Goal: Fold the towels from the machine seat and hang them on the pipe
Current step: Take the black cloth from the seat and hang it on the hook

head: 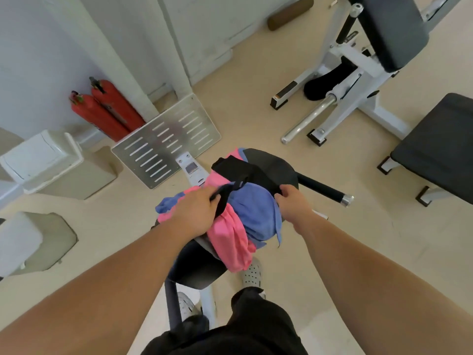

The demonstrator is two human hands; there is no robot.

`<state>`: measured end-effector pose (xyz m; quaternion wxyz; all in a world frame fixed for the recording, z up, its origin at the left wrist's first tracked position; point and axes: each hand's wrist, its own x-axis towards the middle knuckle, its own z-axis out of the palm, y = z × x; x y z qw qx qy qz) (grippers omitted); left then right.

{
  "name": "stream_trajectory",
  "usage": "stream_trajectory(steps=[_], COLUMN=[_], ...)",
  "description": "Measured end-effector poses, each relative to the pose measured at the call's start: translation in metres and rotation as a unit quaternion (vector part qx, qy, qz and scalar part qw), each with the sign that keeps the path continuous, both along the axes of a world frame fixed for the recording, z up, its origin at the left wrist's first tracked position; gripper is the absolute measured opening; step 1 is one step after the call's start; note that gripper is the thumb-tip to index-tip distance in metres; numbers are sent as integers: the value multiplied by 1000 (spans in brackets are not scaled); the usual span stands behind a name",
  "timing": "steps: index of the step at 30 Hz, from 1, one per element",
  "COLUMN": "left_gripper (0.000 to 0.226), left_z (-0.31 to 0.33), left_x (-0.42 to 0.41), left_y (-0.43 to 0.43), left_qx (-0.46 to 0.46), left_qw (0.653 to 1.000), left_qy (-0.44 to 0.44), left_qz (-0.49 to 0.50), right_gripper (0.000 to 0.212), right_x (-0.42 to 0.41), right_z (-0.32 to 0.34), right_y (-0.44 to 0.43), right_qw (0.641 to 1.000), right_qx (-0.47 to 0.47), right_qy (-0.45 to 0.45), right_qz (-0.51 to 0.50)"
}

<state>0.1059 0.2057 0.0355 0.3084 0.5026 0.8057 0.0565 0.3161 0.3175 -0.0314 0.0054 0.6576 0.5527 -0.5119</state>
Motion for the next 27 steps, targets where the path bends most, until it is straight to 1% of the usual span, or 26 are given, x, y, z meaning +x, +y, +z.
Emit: stream_trajectory(steps=[1, 2, 4, 5, 7, 9, 11, 12, 14, 16, 18, 20, 22, 23, 24, 25, 26, 27], left_gripper=[28, 28, 29, 29, 28, 26, 32, 31, 27, 30, 26, 19, 21, 24, 29, 34, 38, 40], left_z=[-9, -16, -28, -33, -41, -49, -55, -58, -60, -66, -73, -77, -78, -78, -76, -76, -76, -78], left_x=[3, 6, 11, 13, 15, 17, 18, 18, 22, 26, 31, 34, 37, 37, 38, 37, 36, 36], left_y=[4, 7, 10, 11, 9, 7, 8, 10, 15, 19, 21, 24, 28, 30, 31, 32, 32, 31], left_qx=[-12, -26, -54, -71, -104, -124, -125, -117, -98, -93, -100, -109, -125, -130, -134, -136, -138, -140], left_qw=[1000, 999, 998, 996, 993, 990, 988, 987, 982, 972, 962, 957, 955, 955, 954, 954, 955, 955], left_qy=[15, 28, 42, 43, 28, 10, -4, -11, -9, 8, 32, 49, 56, 57, 58, 60, 61, 63], left_qz=[-4, -6, -10, -19, -43, -68, -95, -112, -162, -213, -253, -265, -264, -262, -260, -260, -256, -254], right_gripper=[42, 39, 20, 16, 28, 31, 29, 27, 21, 21, 18, 15, 12, 10, 7, 10, 17, 22], right_x=[-1, -1, 1, 2, 7, 15, 26, 31, 41, 48, 51, 54, 58, 62, 68, 72, 76, 79], right_z=[-7, -13, -22, -26, -29, -29, -26, -24, -23, -21, -18, -13, -6, -4, -1, 1, 1, -2], right_y=[2, 4, 8, 10, 14, 17, 18, 19, 22, 26, 31, 35, 39, 43, 45, 47, 47, 46], right_qw=[1000, 1000, 998, 997, 995, 995, 991, 984, 967, 958, 964, 976, 984, 988, 990, 990, 984, 974], right_qx=[13, 23, 31, 29, 21, 4, -27, -38, -34, -17, 11, 66, 100, 89, 57, 14, -21, -37], right_qy=[-9, -19, -43, -47, -49, -36, -27, -37, -69, -81, -63, -18, 18, 38, 60, 73, 69, 49], right_qz=[-2, 1, 40, 59, 81, 89, 128, 167, 245, 276, 259, 205, 144, 121, 111, 121, 161, 219])
